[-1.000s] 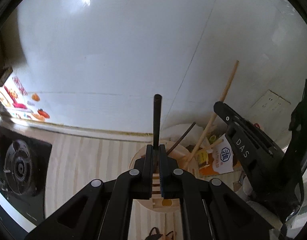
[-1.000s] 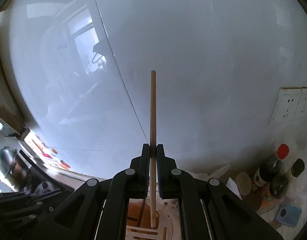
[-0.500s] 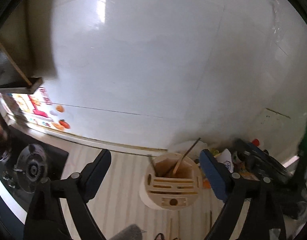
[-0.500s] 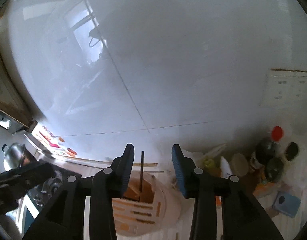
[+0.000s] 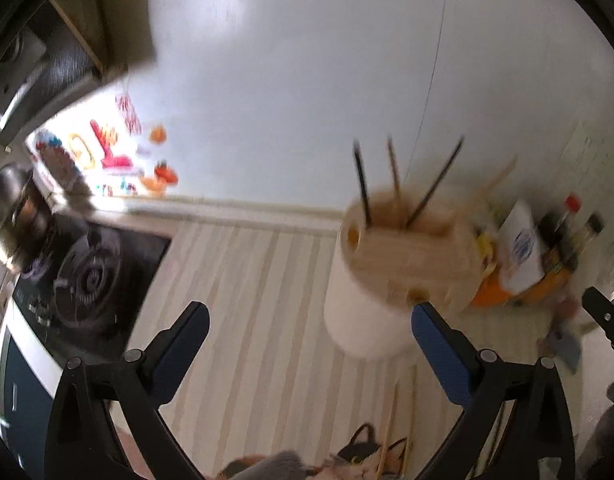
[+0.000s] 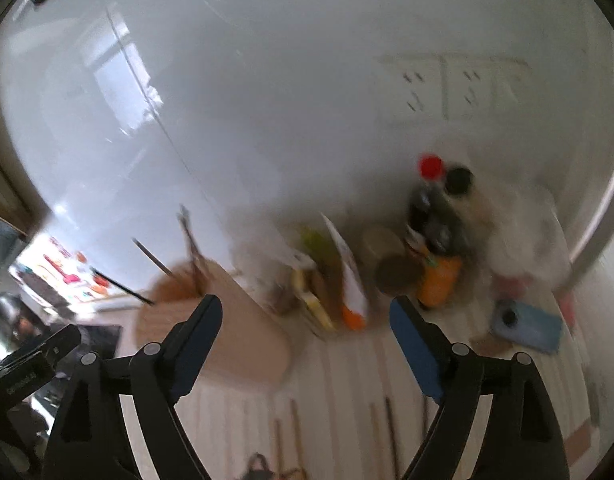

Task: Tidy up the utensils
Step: 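Move both open tools back down to the chopstick row, then grasp a light wooden chopstick with left tool while right tool grasps a dark chopstick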

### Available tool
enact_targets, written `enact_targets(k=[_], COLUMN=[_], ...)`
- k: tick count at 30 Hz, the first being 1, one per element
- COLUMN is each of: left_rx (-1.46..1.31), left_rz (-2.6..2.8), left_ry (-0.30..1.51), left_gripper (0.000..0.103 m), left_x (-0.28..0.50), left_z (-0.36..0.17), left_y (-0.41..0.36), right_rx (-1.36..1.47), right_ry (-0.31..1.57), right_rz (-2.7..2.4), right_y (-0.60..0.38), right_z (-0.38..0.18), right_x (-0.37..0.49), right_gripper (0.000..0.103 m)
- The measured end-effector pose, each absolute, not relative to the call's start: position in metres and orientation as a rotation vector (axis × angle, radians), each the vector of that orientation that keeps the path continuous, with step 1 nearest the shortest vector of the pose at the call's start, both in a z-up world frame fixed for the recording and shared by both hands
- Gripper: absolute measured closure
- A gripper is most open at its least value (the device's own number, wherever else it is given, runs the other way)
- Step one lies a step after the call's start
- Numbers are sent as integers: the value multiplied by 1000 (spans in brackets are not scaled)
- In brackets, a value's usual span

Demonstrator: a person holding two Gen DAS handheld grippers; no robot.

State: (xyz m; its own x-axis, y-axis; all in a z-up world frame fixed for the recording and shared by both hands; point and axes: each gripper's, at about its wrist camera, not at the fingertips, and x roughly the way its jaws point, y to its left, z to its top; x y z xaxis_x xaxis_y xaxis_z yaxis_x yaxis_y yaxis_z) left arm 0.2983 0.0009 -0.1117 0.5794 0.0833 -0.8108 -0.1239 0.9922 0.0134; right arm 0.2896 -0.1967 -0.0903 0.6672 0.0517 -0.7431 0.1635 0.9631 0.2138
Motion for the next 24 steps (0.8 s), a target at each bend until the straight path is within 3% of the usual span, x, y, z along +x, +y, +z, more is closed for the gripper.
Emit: enact_targets(k=[10, 11, 14, 16, 18, 21, 24], left_rx=[37, 44, 43, 40, 31, 23, 33], left_rz=[38, 24, -6, -31, -41, -59, -54], left_ry=[1210, 1237, 1297, 1349, 1405, 1461, 1490], left_gripper=[2, 3, 5, 23, 30, 44, 45], left_x=[282, 281, 280, 281, 282, 281, 280], left_z=[-226, -237, -260, -276, -293, -310, -321], left_y=[-50, -56, -68, -74, -78, -83, -88], right_rx=[277, 283, 302, 315, 312, 291, 269], right_ry=[1115, 1151, 1246, 1319, 1361, 1419, 1458], right_rz=[-116, -115, -104, -88, -77, -72, -75], right_y=[-224, -227, -232, -234, -232, -228, -225], right_z=[-197, -209, -237, -260, -275, -297, -312], right_x=[262, 260, 258, 256, 256, 254, 254], right_gripper=[18, 20, 41, 58, 67, 69, 69])
